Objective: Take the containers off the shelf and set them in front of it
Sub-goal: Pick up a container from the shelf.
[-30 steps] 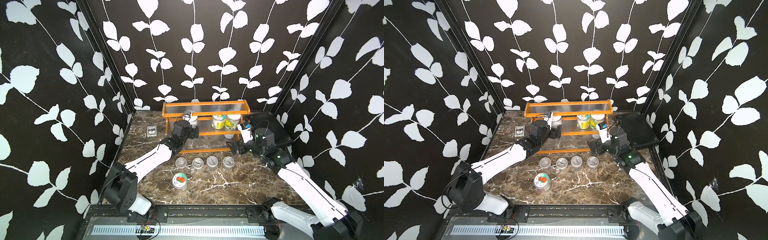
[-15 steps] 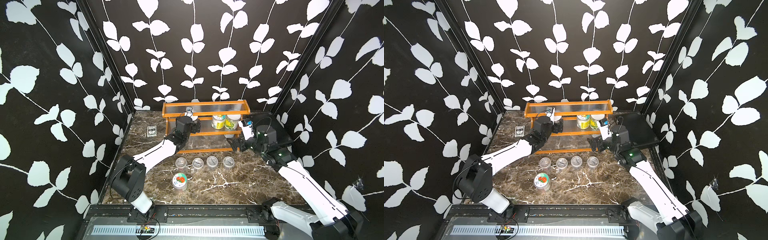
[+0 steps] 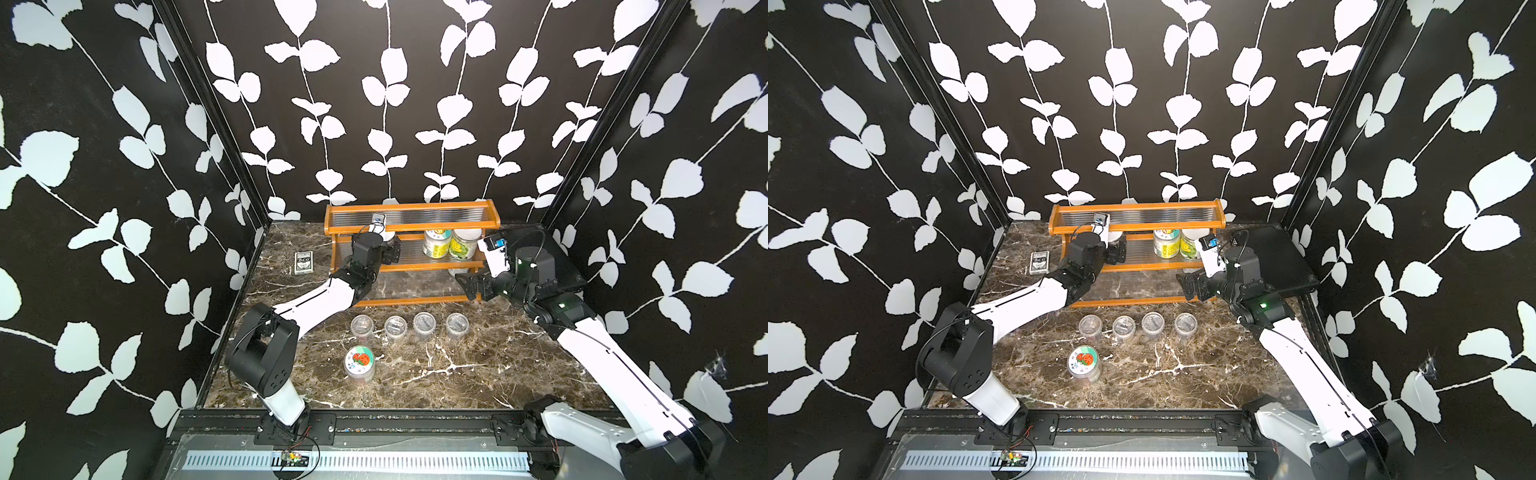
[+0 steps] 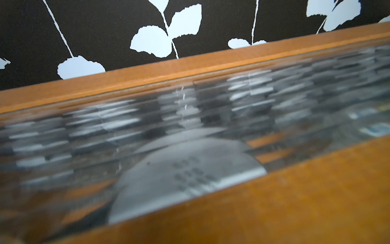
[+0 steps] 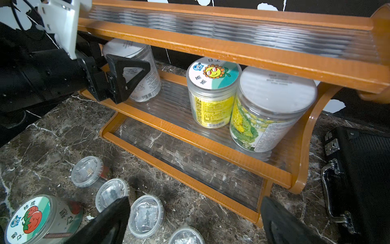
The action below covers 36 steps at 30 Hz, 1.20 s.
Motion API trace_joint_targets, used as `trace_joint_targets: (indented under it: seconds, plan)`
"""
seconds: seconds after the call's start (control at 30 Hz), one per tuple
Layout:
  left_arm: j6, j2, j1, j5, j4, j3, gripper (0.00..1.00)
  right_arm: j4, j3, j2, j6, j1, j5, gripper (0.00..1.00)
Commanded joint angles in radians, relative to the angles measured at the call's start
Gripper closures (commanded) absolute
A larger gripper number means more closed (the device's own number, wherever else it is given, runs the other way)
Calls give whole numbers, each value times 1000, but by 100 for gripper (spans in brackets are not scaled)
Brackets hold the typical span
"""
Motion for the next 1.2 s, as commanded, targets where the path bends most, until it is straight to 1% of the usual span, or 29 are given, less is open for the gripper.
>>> trace_joint_targets:
  seconds: [0.0,0.03,0.07,0.2,0.3,0.47,0.7,0.9,1.07,1.17]
  plan:
    - [32,9,9,14,71,43,1,22,21,-6,9,-3,-17,0]
    - [32,10,10,17,71,45,2,19,23,-4,7,-3,-16,0]
    - [30,13,9,17,71,45,4,17,27,-3,5,-4,-16,0]
    - [38,-1,9,21,66,36,18,8,36,3,-3,-4,-18,0]
    - [46,-28,9,31,67,14,23,0,43,8,-13,-4,-19,0]
    - [29,-89,9,59,56,-38,27,-8,52,13,-26,-4,-18,0]
    - [2,-188,8,130,12,-96,27,-15,39,0,-39,-3,-9,0]
    - [-20,-285,1,223,-65,-148,27,-14,21,-7,-39,-4,-20,0]
    - [-3,-410,-23,333,-158,-203,28,-31,27,1,-50,-3,-67,0]
    - [21,-486,-52,373,-238,-230,28,-52,40,8,-66,-3,-78,0]
